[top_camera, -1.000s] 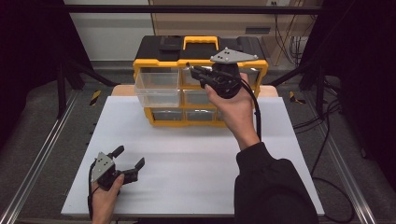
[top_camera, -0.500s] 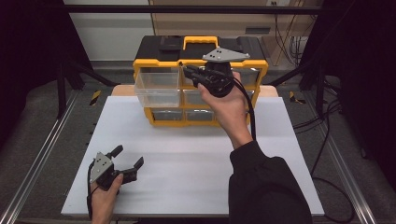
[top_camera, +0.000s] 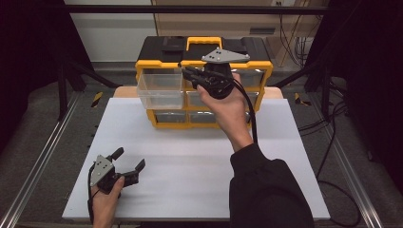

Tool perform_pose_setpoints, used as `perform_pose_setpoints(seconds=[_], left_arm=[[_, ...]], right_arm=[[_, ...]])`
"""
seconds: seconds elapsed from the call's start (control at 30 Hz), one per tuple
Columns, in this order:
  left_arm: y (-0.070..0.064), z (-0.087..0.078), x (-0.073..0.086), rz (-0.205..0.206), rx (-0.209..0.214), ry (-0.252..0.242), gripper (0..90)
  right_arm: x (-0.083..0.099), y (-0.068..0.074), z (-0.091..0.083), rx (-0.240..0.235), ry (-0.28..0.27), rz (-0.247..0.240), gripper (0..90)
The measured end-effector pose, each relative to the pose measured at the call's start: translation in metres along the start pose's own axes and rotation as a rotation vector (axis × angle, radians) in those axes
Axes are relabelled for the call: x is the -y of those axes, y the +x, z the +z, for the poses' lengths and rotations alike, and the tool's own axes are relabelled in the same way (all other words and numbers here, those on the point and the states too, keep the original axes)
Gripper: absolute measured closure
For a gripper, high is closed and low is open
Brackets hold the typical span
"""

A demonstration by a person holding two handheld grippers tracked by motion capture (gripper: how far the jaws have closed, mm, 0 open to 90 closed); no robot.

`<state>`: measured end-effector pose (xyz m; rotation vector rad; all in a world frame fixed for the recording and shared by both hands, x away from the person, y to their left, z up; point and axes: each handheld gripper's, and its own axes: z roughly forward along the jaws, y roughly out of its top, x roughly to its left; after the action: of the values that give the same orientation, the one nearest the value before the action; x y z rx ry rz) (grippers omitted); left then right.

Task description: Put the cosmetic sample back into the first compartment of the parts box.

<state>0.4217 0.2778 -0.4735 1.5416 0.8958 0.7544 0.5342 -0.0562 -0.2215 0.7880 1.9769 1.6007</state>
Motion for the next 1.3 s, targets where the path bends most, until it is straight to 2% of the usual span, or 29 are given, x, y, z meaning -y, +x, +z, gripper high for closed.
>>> perform_pose_setpoints(seconds=[1.3], left_arm=[[0.001,-0.001,-0.001,0.000,0.000,0.000,5.8]], right_arm=[[-0.008,0.015,0.017,-0.041,0.012,-0.025,80.8]])
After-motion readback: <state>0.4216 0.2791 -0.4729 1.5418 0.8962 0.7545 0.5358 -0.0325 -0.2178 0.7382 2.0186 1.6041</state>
